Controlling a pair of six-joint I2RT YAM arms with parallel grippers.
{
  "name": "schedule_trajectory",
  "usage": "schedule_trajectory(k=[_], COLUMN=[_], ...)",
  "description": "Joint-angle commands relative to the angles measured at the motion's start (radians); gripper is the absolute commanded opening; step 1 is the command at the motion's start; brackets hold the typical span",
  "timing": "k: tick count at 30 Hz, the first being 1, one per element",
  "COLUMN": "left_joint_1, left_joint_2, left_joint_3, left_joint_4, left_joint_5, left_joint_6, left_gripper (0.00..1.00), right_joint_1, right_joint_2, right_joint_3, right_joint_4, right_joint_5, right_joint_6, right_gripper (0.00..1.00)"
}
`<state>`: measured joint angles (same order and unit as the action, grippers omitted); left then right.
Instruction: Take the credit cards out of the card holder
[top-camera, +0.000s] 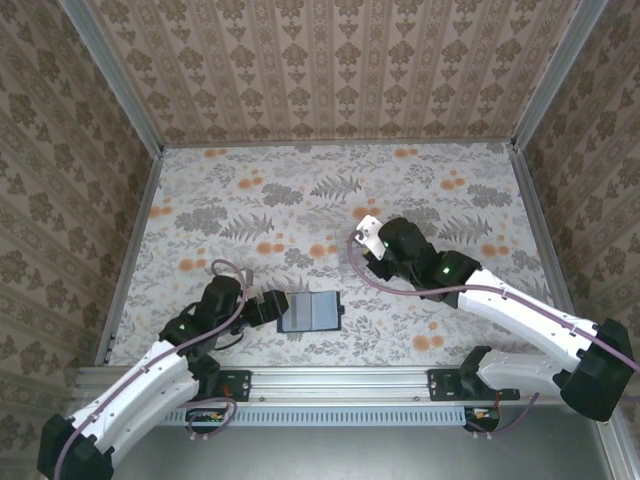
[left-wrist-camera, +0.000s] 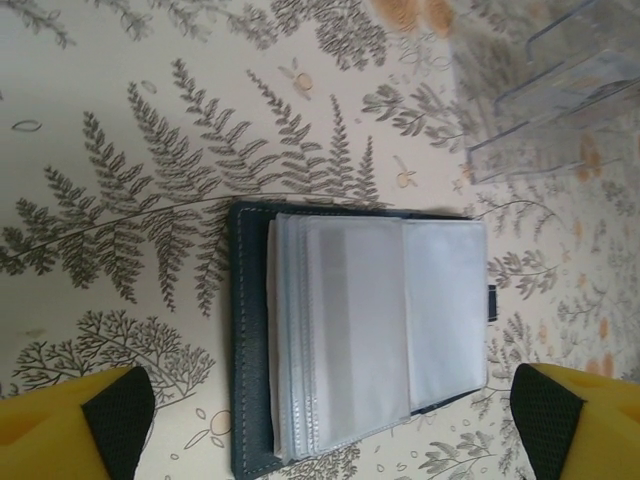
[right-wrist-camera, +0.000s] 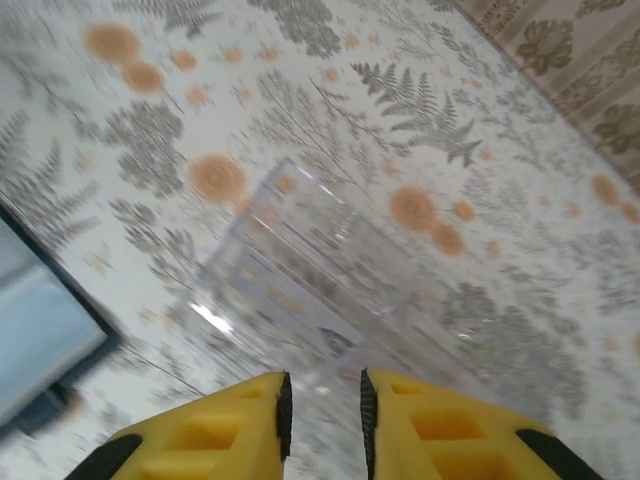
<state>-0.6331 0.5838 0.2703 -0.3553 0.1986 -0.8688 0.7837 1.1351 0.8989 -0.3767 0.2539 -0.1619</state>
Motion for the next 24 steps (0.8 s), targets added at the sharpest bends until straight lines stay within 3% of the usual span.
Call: schedule_trajectory(k=[1,10,17,24], left_joint_1=[0.009,0.000,-0.033,-0.087], left_joint_2=[0.032,0.101,0.221,0.310], left_joint_3=[0.040,0.069,0.106,0.147], left_joint_4=[-0.009,-0.006,0.026,0.044], left_joint_5=[0.002,-0.007,-0.004,-0.019], left_joint_6=[-0.010,-0.049,-0.061,-0.056], left_gripper=[0.91,0.81,0.70,0.60], right_joint_1=[0.030,0.085,0.129,0.153], right_joint_2=[0.012,0.155,0.293,0.394], right_joint_3=[-0.050,-0.124,-0.173,-0.190], right_joint_4=[0.068,0.146,0.247,0.314], right_joint_5=[-0.079,-0.201,-0.274,-0.288], right_joint_6=[0.289,0.536,0.621,0.651], right_gripper=[0.27,0.27,0.23,0.25])
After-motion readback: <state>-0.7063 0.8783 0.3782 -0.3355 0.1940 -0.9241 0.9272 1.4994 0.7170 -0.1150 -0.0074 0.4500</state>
